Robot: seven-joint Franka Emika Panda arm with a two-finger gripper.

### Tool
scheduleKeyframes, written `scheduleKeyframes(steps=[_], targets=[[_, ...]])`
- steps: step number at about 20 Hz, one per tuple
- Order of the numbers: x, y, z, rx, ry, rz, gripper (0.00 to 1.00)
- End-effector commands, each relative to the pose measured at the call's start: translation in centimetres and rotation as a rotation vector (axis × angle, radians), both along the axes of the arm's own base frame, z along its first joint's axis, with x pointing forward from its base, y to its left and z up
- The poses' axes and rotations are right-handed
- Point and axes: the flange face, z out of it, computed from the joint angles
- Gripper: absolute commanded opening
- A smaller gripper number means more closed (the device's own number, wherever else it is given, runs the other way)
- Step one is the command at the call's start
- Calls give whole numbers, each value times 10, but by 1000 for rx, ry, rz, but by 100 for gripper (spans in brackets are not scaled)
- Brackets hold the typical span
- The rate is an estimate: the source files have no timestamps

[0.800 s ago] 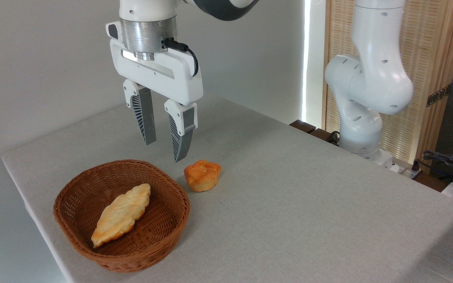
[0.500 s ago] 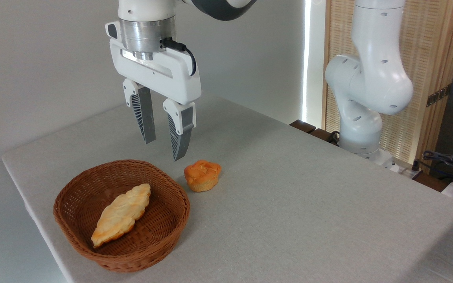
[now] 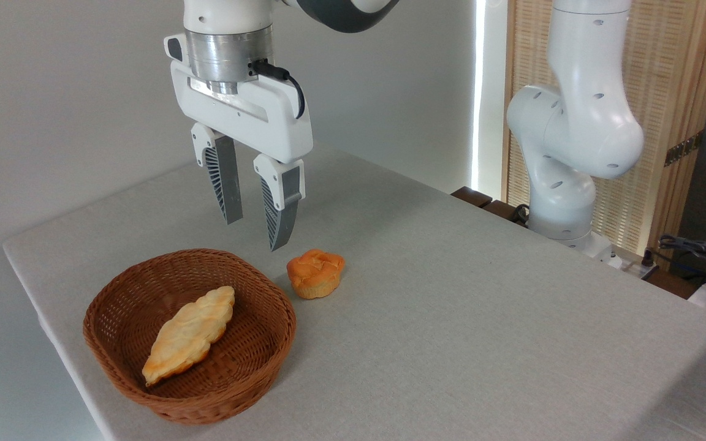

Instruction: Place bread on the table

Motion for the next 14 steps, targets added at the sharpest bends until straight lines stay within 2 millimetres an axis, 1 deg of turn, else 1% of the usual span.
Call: scheduleKeyframes(steps=[1,6,7,12,14], targets=[[1,1,2,5,11,-14,100],[2,-4,-1,6,17,-22,100],[2,-9,-4,7,22,-28,100],[8,-15,-16,1,41,-32,100],[11,-23,-21,-18,39,-33,100]])
